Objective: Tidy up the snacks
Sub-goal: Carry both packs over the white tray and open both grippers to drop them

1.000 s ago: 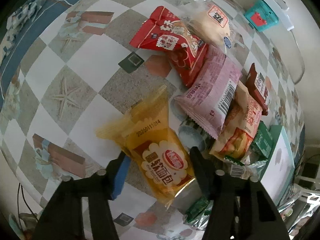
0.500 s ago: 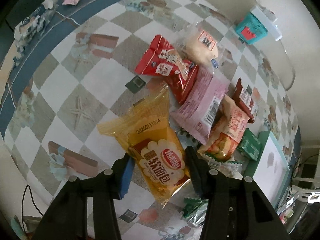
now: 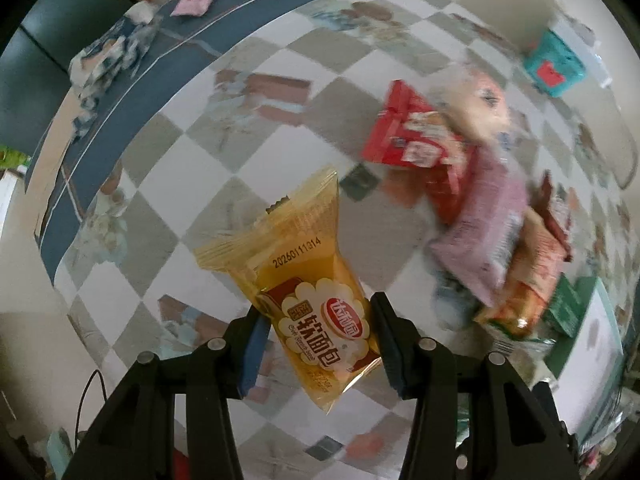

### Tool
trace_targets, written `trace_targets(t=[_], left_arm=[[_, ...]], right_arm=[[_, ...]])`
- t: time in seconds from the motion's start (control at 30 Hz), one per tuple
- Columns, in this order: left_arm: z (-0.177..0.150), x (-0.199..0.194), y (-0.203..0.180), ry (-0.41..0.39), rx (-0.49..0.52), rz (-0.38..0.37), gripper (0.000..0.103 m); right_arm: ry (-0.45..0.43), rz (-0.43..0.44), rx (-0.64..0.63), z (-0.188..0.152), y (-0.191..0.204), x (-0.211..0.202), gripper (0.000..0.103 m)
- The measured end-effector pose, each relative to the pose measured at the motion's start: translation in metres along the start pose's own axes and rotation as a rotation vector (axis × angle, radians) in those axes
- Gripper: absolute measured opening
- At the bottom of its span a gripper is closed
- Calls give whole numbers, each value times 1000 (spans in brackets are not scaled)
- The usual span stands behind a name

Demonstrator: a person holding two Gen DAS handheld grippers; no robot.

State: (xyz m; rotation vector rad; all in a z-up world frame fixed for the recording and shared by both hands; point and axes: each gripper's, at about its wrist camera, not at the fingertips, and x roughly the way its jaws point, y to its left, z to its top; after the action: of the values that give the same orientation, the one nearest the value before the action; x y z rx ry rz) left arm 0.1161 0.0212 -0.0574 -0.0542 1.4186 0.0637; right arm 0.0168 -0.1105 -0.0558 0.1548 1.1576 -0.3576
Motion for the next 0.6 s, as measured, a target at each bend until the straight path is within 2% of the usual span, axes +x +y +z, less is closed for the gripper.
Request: trace_targets(t=[0.13, 0.17, 0.2, 0.23, 0.3, 0.47, 0.6], left_arm=[[6, 4, 13, 10, -27, 16, 52], [6, 3, 15, 10, -30, 11, 52], [7, 3, 17, 10, -32, 9, 52], [8, 2, 18, 8, -32, 8, 52], [8, 1, 19, 7, -31, 6, 52], [11, -6, 18, 0, -30, -2, 52], [13, -17, 20, -30, -31, -15, 52]], right_arm=[[5, -76, -41, -2, 7, 6, 74], [4, -75, -40, -2, 8, 5, 72], [1, -70, -39, -2, 8, 4, 61], [-1, -64, -41, -2, 8, 3, 55], [1, -61, -38, -1, 7, 1, 53], [-6, 24, 33, 0, -4, -9, 53], [-57, 99, 104, 6, -19, -29, 53]])
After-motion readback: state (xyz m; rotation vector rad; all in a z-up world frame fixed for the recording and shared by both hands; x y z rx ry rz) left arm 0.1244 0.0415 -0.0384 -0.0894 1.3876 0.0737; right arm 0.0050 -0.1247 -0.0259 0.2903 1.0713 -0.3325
